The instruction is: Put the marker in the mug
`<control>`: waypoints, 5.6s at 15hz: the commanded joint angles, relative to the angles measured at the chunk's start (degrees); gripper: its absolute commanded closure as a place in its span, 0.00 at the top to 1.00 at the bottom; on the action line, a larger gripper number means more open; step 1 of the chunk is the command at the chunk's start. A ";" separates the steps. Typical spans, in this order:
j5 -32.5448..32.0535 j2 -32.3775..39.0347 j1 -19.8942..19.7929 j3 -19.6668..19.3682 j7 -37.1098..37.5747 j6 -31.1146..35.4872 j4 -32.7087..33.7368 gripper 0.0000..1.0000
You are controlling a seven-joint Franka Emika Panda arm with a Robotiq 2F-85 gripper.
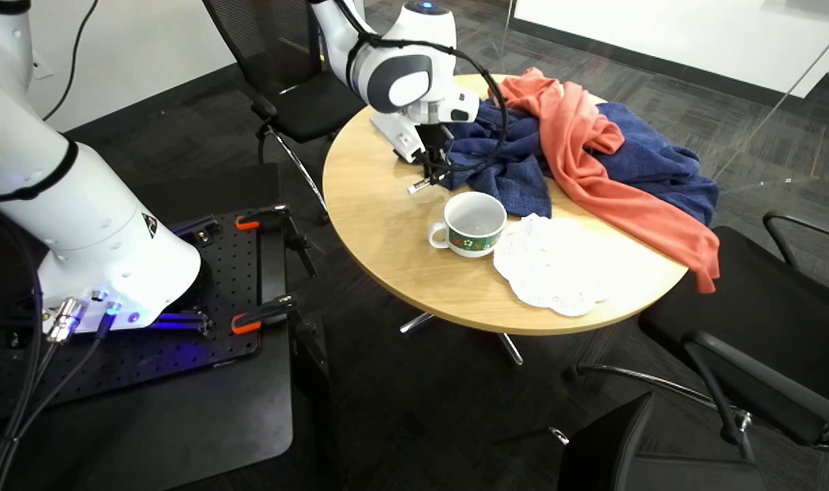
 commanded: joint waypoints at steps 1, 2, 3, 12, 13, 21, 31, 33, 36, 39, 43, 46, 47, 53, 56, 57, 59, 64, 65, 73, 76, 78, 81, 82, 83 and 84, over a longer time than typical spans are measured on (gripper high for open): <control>1.06 -9.58 1.32 -0.95 3.64 -2.88 -4.69 0.05; 1.18 -11.76 1.13 -0.85 4.40 -3.77 -5.37 0.05; 0.98 -13.66 1.26 -1.12 5.43 -4.55 -5.84 0.05; 5.14 -22.19 -1.95 2.66 3.69 -4.90 -7.57 0.19; 6.12 -23.10 -2.23 3.55 3.16 -5.12 -8.11 0.19; -5.58 -21.93 1.16 -2.89 15.81 -1.74 -8.28 0.05; -42.50 -16.15 16.86 -24.82 59.53 -0.88 -1.96 0.05; -48.11 -14.77 19.92 -28.10 67.64 -1.65 -0.46 0.05; -56.49 -12.70 24.57 -32.83 80.47 -3.92 1.74 0.05; -61.86 -11.11 27.94 -35.55 91.18 -8.25 2.92 0.05; -63.31 -8.70 30.17 -35.99 99.64 -15.63 3.32 0.05; -67.56 -8.62 22.52 -26.98 106.59 -22.26 4.36 0.05; -69.13 -8.06 21.32 -25.31 109.22 -24.26 4.77 0.05; -77.46 -5.88 8.10 -9.03 122.93 -37.74 6.49 0.05; -77.16 -4.61 4.49 -4.81 124.08 -41.38 6.99 0.05; -77.02 -4.16 3.68 -3.84 123.95 -42.19 7.11 0.05; -76.80 -3.43 2.40 -2.40 124.15 -43.05 7.28 0.05; -76.43 -1.44 0.67 -0.60 124.00 -43.30 7.72 0.05; -76.48 -1.15 0.52 -0.46 124.02 -43.25 7.71 0.05; -76.30 0.74 0.36 0.36 123.92 -43.39 7.81 0.44; -76.53 -0.49 0.50 0.60 124.45 -43.29 6.97 0.59; -76.46 -2.21 0.39 0.82 124.87 -43.11 6.08 0.75; -76.41 -6.52 -0.05 0.98 126.00 -42.61 4.15 0.98; -76.23 -7.96 -0.31 0.98 125.70 -42.43 3.76 1.00; -75.94 -9.55 -0.74 1.01 125.39 -41.90 3.25 1.00; -75.77 -10.80 -0.98 1.00 125.01 -41.86 2.96 1.00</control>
